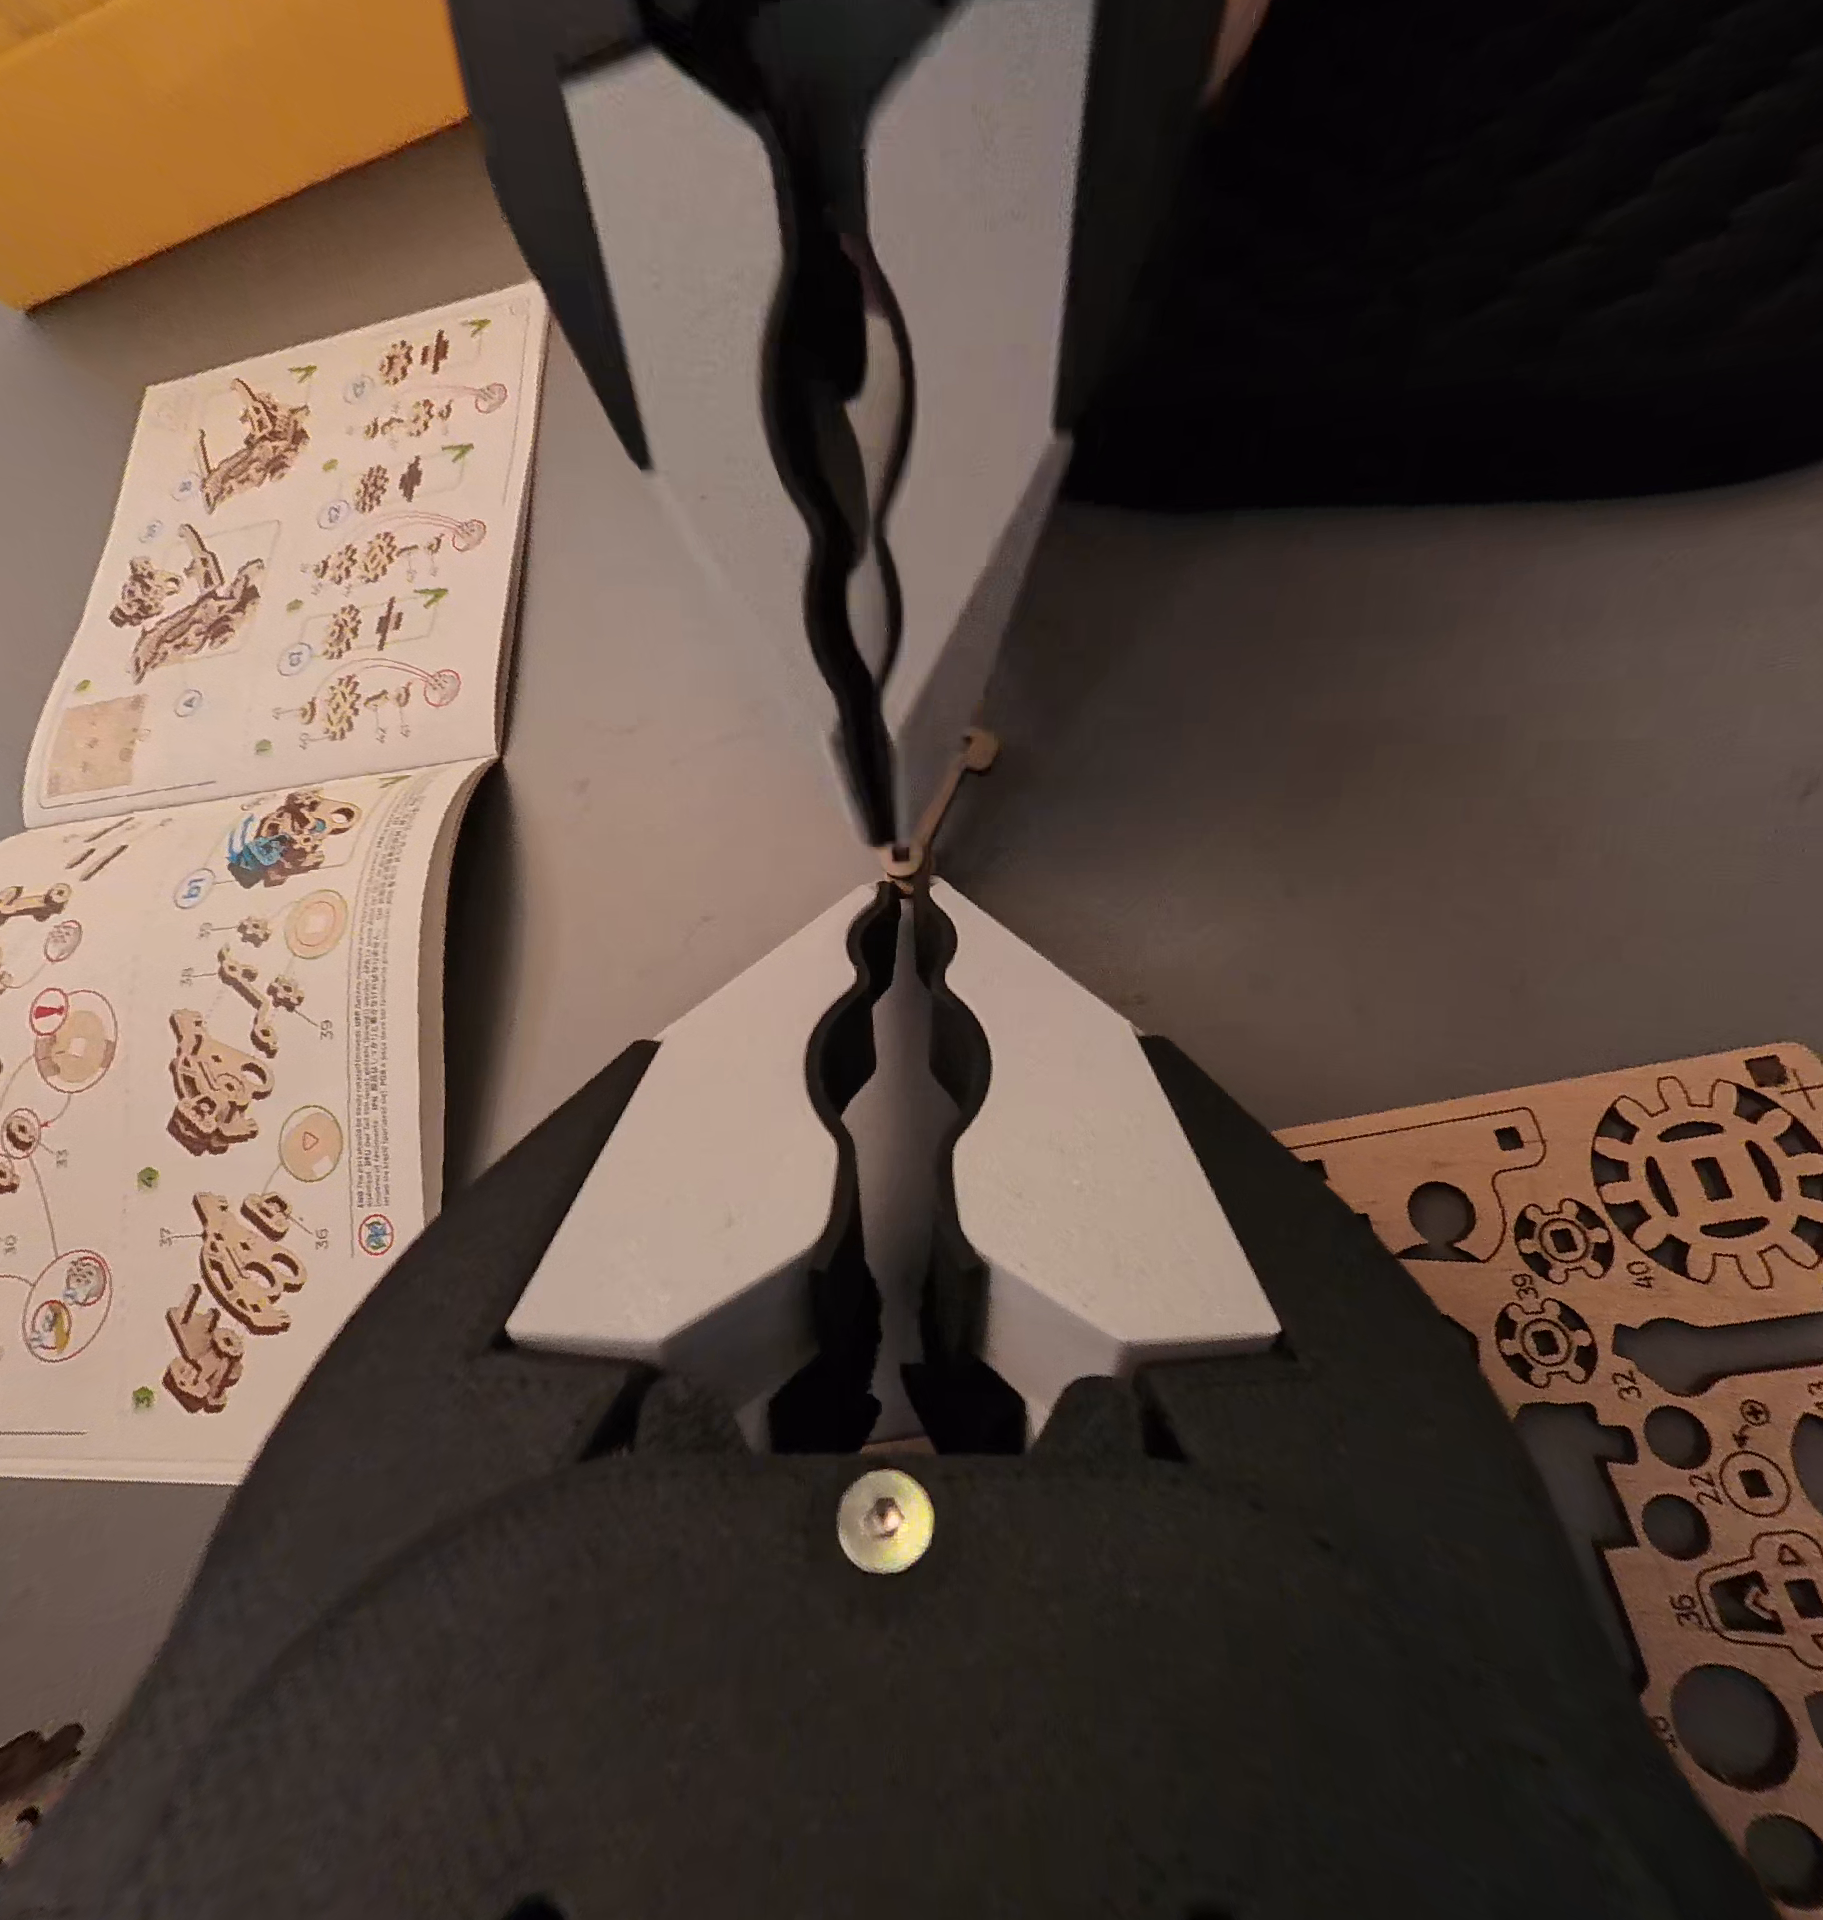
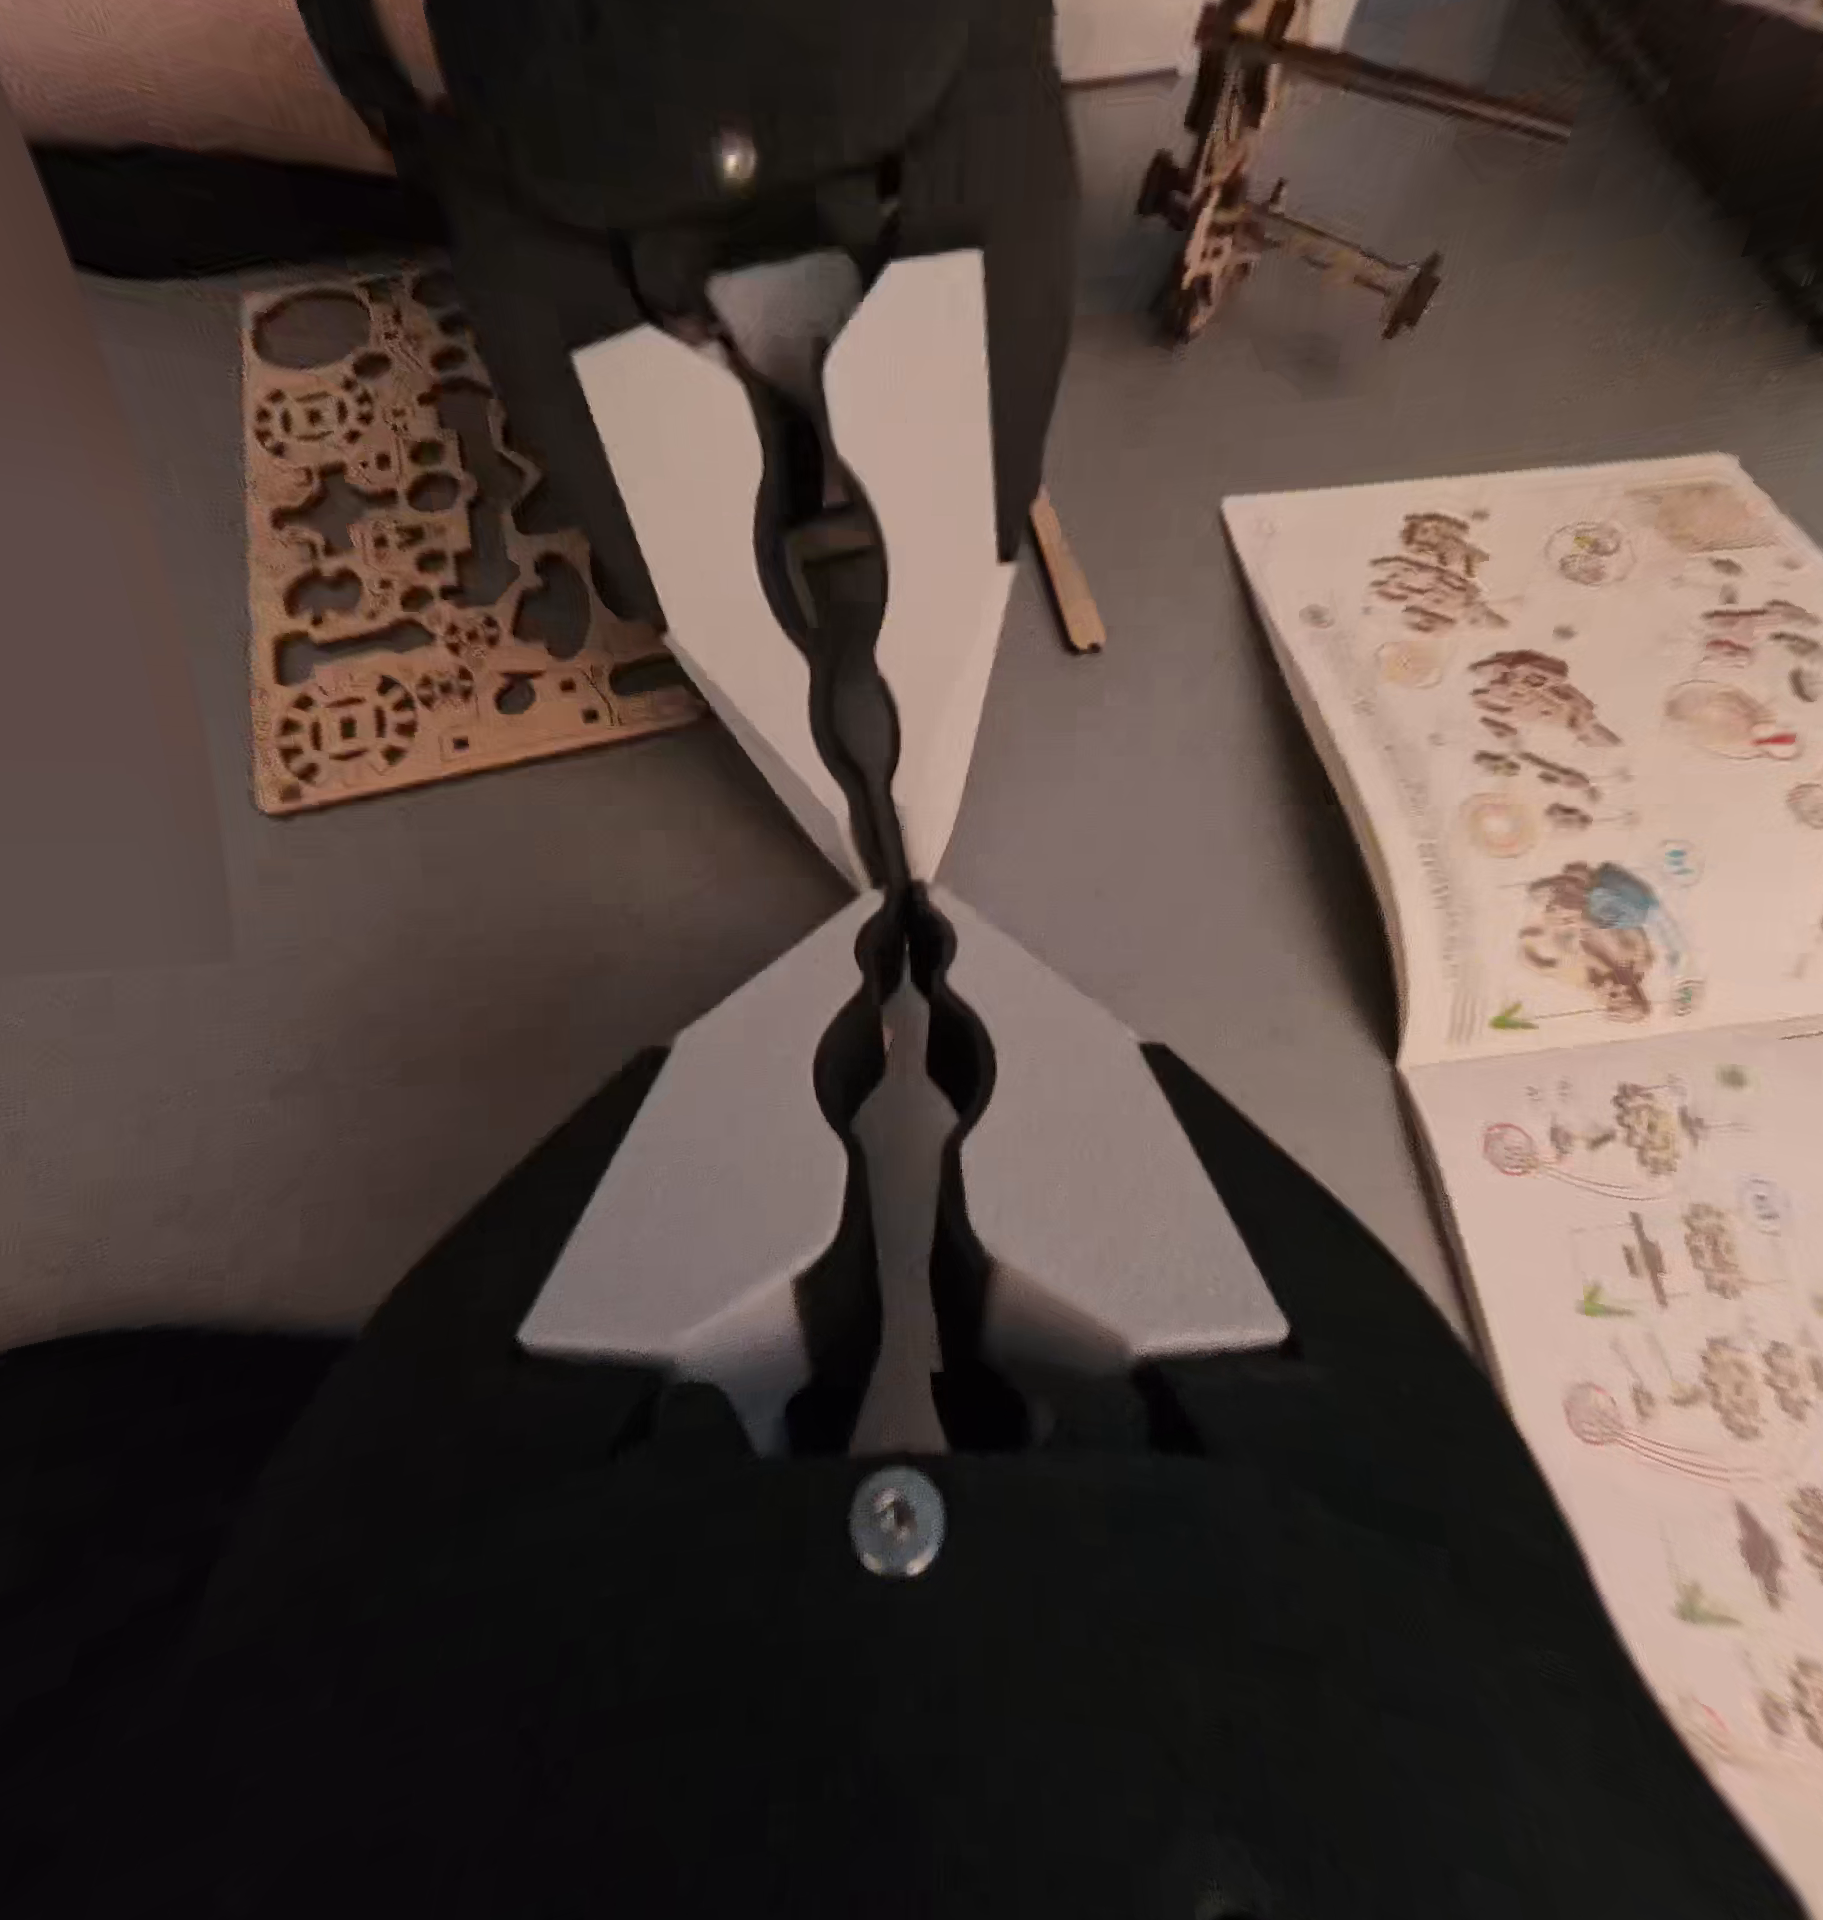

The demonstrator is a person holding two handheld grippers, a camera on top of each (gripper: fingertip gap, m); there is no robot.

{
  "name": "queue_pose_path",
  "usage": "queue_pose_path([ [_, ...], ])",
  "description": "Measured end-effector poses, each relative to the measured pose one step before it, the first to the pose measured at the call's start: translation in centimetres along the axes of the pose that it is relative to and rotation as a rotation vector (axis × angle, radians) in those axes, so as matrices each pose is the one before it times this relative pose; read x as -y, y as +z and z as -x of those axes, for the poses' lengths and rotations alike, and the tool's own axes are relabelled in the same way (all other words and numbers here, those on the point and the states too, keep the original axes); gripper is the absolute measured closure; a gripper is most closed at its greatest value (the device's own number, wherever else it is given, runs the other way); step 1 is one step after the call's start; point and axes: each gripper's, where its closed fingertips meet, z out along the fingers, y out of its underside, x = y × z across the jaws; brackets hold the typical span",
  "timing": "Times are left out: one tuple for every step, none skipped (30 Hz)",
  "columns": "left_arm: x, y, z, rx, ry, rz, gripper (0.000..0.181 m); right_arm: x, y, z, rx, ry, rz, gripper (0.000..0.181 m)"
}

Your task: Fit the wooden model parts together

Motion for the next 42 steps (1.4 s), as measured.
queue_pose_path([
  [-0.030, 0.001, -0.015, 0.0001, 0.0007, 0.0031, 0.180, 0.784, -0.577, 0.036, -0.0155, -0.0220, -0.0138, 0.181],
  [0.001, -0.002, -0.004, 0.0017, 0.0009, -0.0009, 0.180, 1.077, -0.469, -0.017, -0.0345, -0.0424, -0.0498, 0.181],
  [0.010, 0.009, -0.002, -0.0004, -0.0002, -0.0003, 0.180, -0.050, 0.176, 0.228, 0.0013, -0.0182, -0.0036, 0.181],
  [0.003, 0.017, 0.019, -0.0020, -0.0041, 0.0006, 0.180, -2.124, 0.926, 0.024, 0.0202, 0.0217, 0.0967, 0.181],
  [-0.047, 0.006, 0.031, -0.0013, -0.0042, 0.0040, 0.180, -0.095, 0.259, -0.073, 0.0255, 0.0478, -0.0288, 0.181],
  [0.022, -0.018, 0.014, -0.0010, -0.0034, -0.0014, 0.180, 0.294, -0.631, -0.144, 0.0047, 0.0297, 0.0031, 0.181],
  [-0.010, -0.010, -0.012, -0.0003, -0.0016, 0.0000, 0.180, 0.609, -0.536, -0.179, -0.0274, -0.0258, -0.0119, 0.181],
  [-0.019, -0.002, 0.003, 0.0015, 0.0015, -0.0004, 0.180, 0.940, -0.384, -0.009, -0.0280, -0.0383, -0.0436, 0.181],
  [0.013, 0.011, 0.001, 0.0000, 0.0005, -0.0002, 0.180, -0.200, 0.265, 0.335, 0.0069, -0.0075, 0.0014, 0.181],
  [0.011, 0.013, 0.000, -0.0011, -0.0023, 0.0007, 0.180, -1.918, 0.941, 0.211, 0.0279, 0.0264, 0.0897, 0.181],
  [-0.014, 0.009, 0.025, -0.0008, -0.0020, 0.0029, 0.180, 0.142, 0.097, 0.018, 0.0214, 0.0352, -0.0303, 0.181],
  [-0.006, -0.014, 0.005, -0.0002, -0.0004, 0.0006, 0.180, 0.190, -0.465, -0.232, -0.0028, 0.0076, 0.0171, 0.181],
  [-0.007, -0.002, 0.001, 0.0012, 0.0007, -0.0003, 0.180, 0.603, -0.463, -0.257, -0.0335, -0.0307, -0.0130, 0.181],
  [-0.004, -0.001, 0.003, 0.0007, 0.0010, -0.0009, 0.180, 0.856, -0.344, 0.091, -0.0182, -0.0278, -0.0455, 0.181],
  [0.010, 0.010, -0.007, -0.0009, 0.0002, -0.0004, 0.180, -0.213, 0.309, 0.359, 0.0188, 0.0037, 0.0016, 0.181],
  [0.010, 0.012, 0.009, -0.0013, -0.0018, 0.0005, 0.180, -2.248, 0.836, 0.062, 0.0249, 0.0200, 0.1044, 0.181],
  [-0.012, 0.007, 0.020, 0.0000, -0.0006, 0.0016, 0.180, 0.813, -0.261, -0.117, 0.0151, 0.0413, -0.0631, 0.181],
  [0.005, 0.003, -0.002, 0.0006, 0.0008, 0.0004, 0.180, 0.210, -0.396, -0.211, -0.0019, 0.0097, 0.0124, 0.181],
  [-0.007, 0.000, 0.005, 0.0023, 0.0037, 0.0010, 0.180, 0.931, -0.462, -0.071, -0.0255, -0.0313, -0.0389, 0.181],
  [0.001, -0.002, 0.005, 0.0014, 0.0033, 0.0010, 0.180, 0.899, -0.249, 0.169, -0.0181, -0.0322, -0.0469, 0.181],
  [0.012, 0.015, -0.001, -0.0004, -0.0007, -0.0001, 0.180, -0.540, 0.446, 0.289, 0.0122, -0.0038, 0.0228, 0.181],
  [0.014, 0.023, 0.010, -0.0017, -0.0030, -0.0010, 0.180, -1.972, 0.949, 0.204, 0.0326, 0.0289, 0.0913, 0.178],
  [-0.021, -0.024, 0.012, -0.0014, -0.0023, 0.0019, 0.180, 0.597, -0.256, -0.032, 0.0253, 0.0447, -0.0475, 0.181],
  [-0.031, -0.028, 0.041, 0.0007, -0.0029, 0.0006, 0.180, 0.357, -0.547, -0.183, -0.0038, 0.0066, 0.0038, 0.181],
  [-0.017, 0.003, 0.000, 0.0006, -0.0002, -0.0009, 0.180, 1.006, -0.614, -0.166, -0.0362, -0.0392, -0.0424, 0.181],
  [-0.002, 0.001, 0.000, 0.0006, 0.0018, -0.0007, 0.180, 0.869, -0.282, 0.174, -0.0171, -0.0341, -0.0465, 0.181],
  [0.016, 0.017, 0.004, -0.0002, 0.0006, -0.0001, 0.180, -0.948, 0.556, 0.285, 0.0166, 0.0059, 0.0457, 0.181],
  [0.020, 0.026, 0.022, -0.0006, -0.0016, 0.0009, 0.180, -2.524, 0.933, -0.111, 0.0162, 0.0244, 0.1218, 0.174],
  [-0.015, -0.020, 0.021, 0.0003, -0.0008, 0.0025, 0.180, 1.318, -0.372, -0.082, 0.0167, 0.0431, -0.0948, 0.181],
  [0.015, -0.026, -0.025, -0.0008, -0.0003, -0.0011, 0.180, 0.141, -0.448, 0.024, 0.0067, 0.0045, 0.0209, 0.181],
  [-0.059, 0.004, -0.026, 0.0005, 0.0015, 0.0025, 0.180, 0.813, -0.472, -0.117, -0.0368, -0.0433, -0.0318, 0.181],
  [0.010, 0.003, 0.000, 0.0014, 0.0022, -0.0016, 0.180, 0.555, -0.139, 0.067, -0.0258, -0.0384, -0.0321, 0.181],
  [-0.001, 0.013, 0.009, -0.0002, -0.0007, 0.0011, 0.180, -1.189, 0.610, 0.262, 0.0144, 0.0003, 0.0589, 0.181],
  [-0.051, -0.005, 0.051, 0.0013, -0.0026, 0.0044, 0.180, -1.328, 0.669, 0.249, 0.0351, 0.0293, 0.0546, 0.181],
  [0.023, -0.057, 0.019, -0.0018, -0.0015, -0.0010, 0.180, 0.630, -0.387, -0.097, 0.0148, 0.0421, -0.0425, 0.181],
  [-0.016, -0.015, -0.015, -0.0024, -0.0026, -0.0009, 0.180, 0.208, -0.371, -0.094, -0.0075, -0.0093, 0.0116, 0.181],
  [-0.037, -0.001, -0.009, 0.0006, 0.0006, 0.0000, 0.180, 1.108, -0.508, -0.106, -0.0377, -0.0423, -0.0557, 0.181],
  [0.003, 0.010, -0.002, 0.0012, 0.0025, -0.0016, 0.180, 0.691, -0.137, 0.170, -0.0115, -0.0260, -0.0387, 0.181],
  [0.021, 0.013, 0.002, -0.0011, -0.0001, 0.0001, 0.180, -0.984, 0.568, 0.105, 0.0144, 0.0109, 0.0451, 0.181],
  [0.036, 0.024, -0.012, -0.0024, -0.0019, 0.0006, 0.180, -2.097, 0.748, -0.004, 0.0311, 0.0423, 0.0980, 0.175],
  [0.017, -0.033, 0.019, 0.0006, -0.0006, 0.0005, 0.180, 1.232, -0.455, -0.237, 0.0172, 0.0653, -0.0783, 0.181],
  [0.011, -0.050, 0.009, 0.0007, -0.0013, -0.0005, 0.180, 0.183, -0.485, -0.089, 0.0035, 0.0068, 0.0103, 0.181],
])
